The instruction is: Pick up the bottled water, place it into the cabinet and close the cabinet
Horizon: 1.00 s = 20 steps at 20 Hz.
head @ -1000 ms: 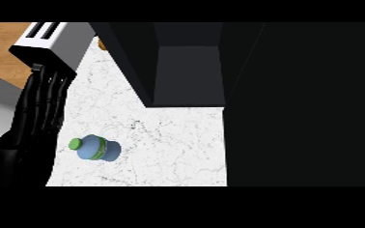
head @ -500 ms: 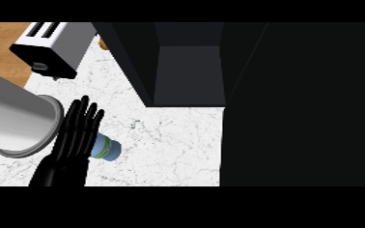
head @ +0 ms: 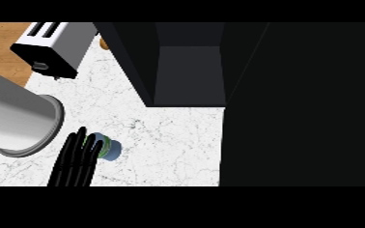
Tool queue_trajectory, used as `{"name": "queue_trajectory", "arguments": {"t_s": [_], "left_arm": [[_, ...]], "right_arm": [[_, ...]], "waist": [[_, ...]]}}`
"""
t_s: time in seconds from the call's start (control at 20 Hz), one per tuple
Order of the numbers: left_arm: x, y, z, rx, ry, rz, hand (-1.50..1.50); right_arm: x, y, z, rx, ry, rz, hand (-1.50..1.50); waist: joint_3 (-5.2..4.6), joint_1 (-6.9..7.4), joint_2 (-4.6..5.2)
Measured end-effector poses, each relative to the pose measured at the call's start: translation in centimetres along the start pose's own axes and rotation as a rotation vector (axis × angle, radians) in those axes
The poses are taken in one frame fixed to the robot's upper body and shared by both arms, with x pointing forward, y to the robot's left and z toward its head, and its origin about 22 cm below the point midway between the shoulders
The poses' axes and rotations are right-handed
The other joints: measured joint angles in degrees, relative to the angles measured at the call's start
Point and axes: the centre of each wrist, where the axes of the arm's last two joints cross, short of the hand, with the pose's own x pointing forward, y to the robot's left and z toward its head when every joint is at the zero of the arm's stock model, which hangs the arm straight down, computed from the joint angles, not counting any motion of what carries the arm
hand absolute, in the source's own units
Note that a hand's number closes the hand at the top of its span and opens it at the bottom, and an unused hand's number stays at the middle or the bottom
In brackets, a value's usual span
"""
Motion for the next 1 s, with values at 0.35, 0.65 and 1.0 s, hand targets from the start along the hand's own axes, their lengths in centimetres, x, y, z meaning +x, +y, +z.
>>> {"name": "queue_trajectory", "arguments": {"t_s": [0.35,0.65,1.0], "left_arm": [[-1.1,1.8,2.1,0.025,0.01,-0.016,-1.5],[-2.0,2.9,2.5,0.025,-0.019,-0.025,-1.5],[-2.7,5.2,1.9,0.089,-0.035,-0.036,-1.5]], "right_arm": [[-0.6,0.0,1.6,0.004,0.009,-0.005,-1.5],[-1.2,-0.5,2.1,0.015,-0.001,0.008,-1.5],[-1.4,-0.2,2.3,0.017,-0.017,0.013,-1.5]], "waist": [[-0.02,0.04,-0.03],[-0.02,0.01,0.01],[-0.02,-0.08,0.05]]}}
